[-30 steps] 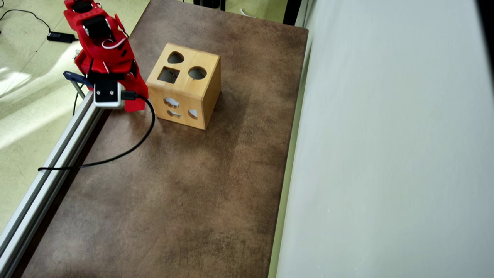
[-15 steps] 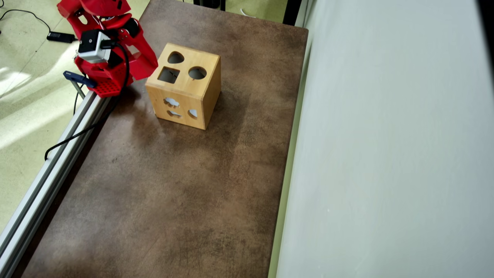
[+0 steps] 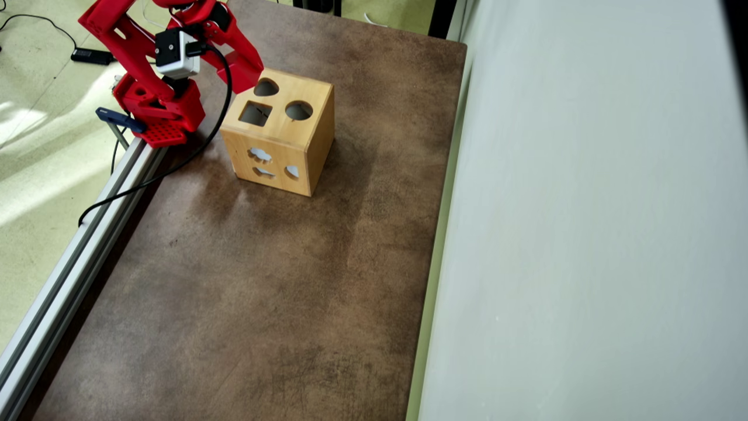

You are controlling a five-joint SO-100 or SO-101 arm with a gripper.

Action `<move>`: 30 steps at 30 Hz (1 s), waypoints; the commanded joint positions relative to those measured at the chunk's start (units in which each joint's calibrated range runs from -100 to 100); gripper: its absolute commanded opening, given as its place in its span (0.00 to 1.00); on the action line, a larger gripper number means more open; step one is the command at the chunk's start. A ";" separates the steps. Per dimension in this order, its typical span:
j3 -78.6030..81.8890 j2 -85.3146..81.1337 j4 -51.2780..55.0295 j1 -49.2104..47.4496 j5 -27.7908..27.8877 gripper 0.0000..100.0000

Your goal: Pick and place the red cube on the square hole

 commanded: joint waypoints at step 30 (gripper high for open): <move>7.84 -0.38 0.33 -0.01 -4.74 0.07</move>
